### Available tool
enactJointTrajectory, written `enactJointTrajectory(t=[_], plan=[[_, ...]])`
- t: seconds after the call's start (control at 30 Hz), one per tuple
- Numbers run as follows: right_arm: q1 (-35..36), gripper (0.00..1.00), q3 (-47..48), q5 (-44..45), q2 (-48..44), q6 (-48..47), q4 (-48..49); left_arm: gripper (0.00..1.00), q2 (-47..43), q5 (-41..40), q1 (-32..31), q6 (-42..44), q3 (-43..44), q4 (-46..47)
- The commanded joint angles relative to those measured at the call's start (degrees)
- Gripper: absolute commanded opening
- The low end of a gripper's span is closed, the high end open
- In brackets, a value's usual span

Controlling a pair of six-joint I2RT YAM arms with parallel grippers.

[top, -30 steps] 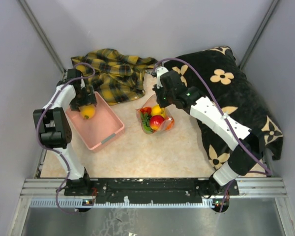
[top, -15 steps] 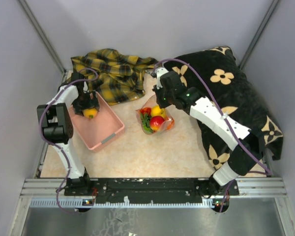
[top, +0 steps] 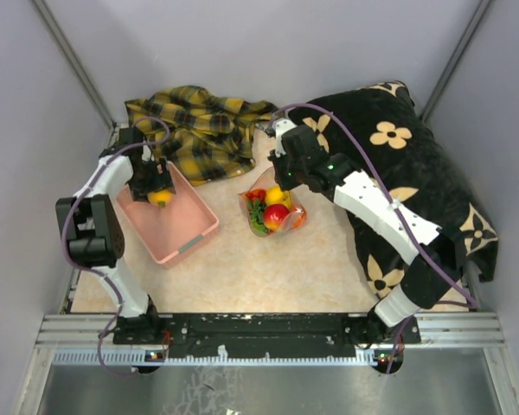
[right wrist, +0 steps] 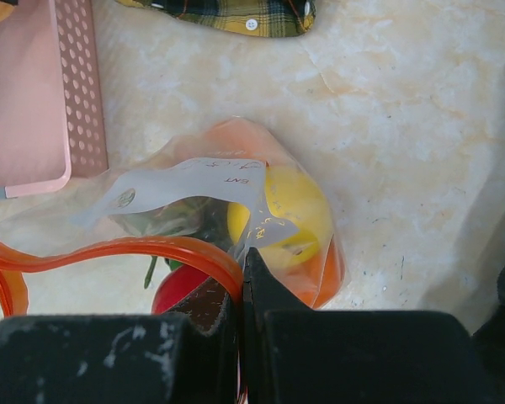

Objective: Place the food in the zip-top bag and seal the zipper
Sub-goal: Pick up the fake fruit from the bin.

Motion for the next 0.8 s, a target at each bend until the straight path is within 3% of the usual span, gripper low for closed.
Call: enactJointTrajectory(t=[0.0,0.27,0.57,0.77], plan=[[-0.25,0.00,1.09,-0.24,-2.14,0.51,2.99,0.68,-8.58,3.01,-0.68,-1.91,-2.93,3.00],[-0.27,0.00,1.36,0.17,-2.09,0.60,2.53,0.64,-21.28,9.43,-4.26,-6.28,-12.22,8.80],[-0.26,0.00,1.07,0.12,-1.96,1.16,2.88,0.63,-34.79,10.11,-17.19,-11.18,-19.77,12.98],[-0.26,0.00,1.83,0.18,-1.57,1.78,2.57,0.63,-43.51,13.49,-24.04,-16.97,-23.32,21.39]])
